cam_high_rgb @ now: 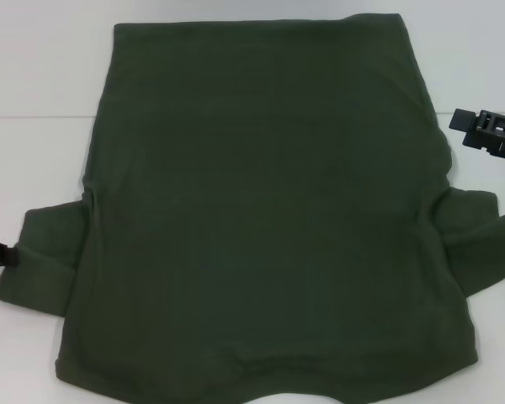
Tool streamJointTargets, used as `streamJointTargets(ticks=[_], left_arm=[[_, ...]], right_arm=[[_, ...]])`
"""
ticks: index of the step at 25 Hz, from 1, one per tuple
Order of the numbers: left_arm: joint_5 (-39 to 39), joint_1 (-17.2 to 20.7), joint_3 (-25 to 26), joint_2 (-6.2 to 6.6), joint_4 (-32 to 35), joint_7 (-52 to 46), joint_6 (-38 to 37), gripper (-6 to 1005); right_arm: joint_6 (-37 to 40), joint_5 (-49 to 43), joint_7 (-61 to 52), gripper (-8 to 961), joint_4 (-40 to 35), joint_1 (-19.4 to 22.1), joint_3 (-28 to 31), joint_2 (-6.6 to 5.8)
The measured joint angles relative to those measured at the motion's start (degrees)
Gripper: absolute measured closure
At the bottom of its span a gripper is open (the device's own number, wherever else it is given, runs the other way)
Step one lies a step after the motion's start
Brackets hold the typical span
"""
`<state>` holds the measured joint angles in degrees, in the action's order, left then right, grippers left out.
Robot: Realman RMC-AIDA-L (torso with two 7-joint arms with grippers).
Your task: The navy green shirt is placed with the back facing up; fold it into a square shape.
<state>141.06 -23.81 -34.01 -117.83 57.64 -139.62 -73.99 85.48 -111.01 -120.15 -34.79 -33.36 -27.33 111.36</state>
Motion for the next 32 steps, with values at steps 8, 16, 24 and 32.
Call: streamJointTargets(ticks=[8,16,24,32], left_arm=[[7.7,-1.7,-0.4,0.04,4.0,-6.0,-0.3,999],[9.0,-0.4,0.1,0.04,5.1,-7.4,-1.2,998],[8.9,1.7,2.7,0.00,5.8,-8.0,-1.2,998],[8.4,0.2,3.4,0.52,6.0,-7.5,-3.0,998]], right_arm=[[-0.1,0.0,0.0,113,0.0,0.0,0.2,0.00],[-0.3,0.0,0.0,112,0.0,0.1,0.6,0.00],[-0.5,0.0,-0.2,113,0.0,-0.2,0.7,0.00],[-1.0,0.0,-0.2,113,0.0,-0.5,0.7,0.00]])
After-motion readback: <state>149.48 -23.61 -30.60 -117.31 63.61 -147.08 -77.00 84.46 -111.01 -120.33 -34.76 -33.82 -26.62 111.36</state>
